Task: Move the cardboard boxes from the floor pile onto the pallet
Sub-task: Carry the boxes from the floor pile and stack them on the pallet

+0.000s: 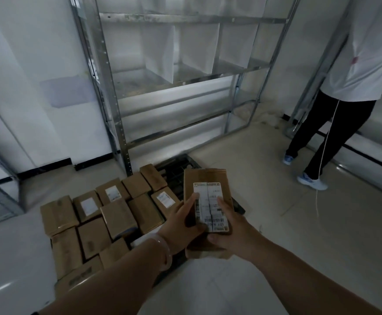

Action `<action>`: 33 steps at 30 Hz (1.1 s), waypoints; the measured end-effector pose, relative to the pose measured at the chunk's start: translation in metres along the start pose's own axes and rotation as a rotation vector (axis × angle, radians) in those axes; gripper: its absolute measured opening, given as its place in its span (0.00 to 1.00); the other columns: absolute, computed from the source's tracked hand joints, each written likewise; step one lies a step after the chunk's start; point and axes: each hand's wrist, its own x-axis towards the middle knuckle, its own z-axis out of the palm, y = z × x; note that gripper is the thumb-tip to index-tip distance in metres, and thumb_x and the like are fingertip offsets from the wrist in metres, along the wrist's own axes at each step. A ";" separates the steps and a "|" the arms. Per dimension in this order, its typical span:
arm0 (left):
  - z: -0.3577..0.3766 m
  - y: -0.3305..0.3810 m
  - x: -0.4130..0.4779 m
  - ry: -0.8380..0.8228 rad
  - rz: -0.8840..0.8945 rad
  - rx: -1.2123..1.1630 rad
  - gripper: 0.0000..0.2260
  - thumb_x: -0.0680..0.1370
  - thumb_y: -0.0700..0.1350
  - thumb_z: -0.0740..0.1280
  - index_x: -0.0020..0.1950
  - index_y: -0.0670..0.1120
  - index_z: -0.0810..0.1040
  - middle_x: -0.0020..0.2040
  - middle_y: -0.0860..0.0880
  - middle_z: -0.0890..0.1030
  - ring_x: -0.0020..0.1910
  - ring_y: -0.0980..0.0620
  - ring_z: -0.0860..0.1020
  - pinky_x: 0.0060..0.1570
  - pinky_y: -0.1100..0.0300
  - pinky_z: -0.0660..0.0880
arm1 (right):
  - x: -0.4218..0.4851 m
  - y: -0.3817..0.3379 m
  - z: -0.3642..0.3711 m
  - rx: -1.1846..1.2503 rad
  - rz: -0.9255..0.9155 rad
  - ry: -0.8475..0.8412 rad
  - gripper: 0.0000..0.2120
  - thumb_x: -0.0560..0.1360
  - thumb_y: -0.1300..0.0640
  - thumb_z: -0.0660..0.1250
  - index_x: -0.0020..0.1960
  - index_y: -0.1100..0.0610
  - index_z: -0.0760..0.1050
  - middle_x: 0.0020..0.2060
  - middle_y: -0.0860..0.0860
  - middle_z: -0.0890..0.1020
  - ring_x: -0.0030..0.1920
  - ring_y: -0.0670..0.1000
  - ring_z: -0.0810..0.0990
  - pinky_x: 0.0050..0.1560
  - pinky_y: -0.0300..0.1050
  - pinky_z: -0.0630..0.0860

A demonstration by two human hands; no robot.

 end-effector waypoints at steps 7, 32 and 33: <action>-0.017 -0.006 0.089 -0.029 -0.041 -0.095 0.37 0.75 0.45 0.70 0.79 0.58 0.55 0.73 0.50 0.65 0.72 0.48 0.66 0.68 0.45 0.70 | 0.086 0.005 -0.036 -0.004 -0.002 -0.011 0.51 0.72 0.54 0.76 0.80 0.42 0.44 0.72 0.43 0.62 0.68 0.39 0.66 0.66 0.32 0.66; -0.031 -0.057 0.398 0.353 -0.416 -0.177 0.37 0.76 0.47 0.71 0.78 0.63 0.53 0.78 0.51 0.55 0.77 0.47 0.57 0.70 0.44 0.67 | 0.457 0.062 -0.175 -0.128 -0.060 -0.399 0.48 0.71 0.47 0.76 0.77 0.32 0.45 0.70 0.43 0.64 0.69 0.45 0.67 0.72 0.48 0.66; -0.035 -0.068 0.406 0.352 -0.424 -0.181 0.37 0.76 0.48 0.71 0.78 0.64 0.53 0.78 0.52 0.55 0.77 0.47 0.57 0.70 0.44 0.68 | 0.469 0.064 -0.170 -0.129 -0.054 -0.406 0.48 0.71 0.48 0.76 0.77 0.32 0.45 0.71 0.44 0.65 0.68 0.44 0.67 0.72 0.46 0.66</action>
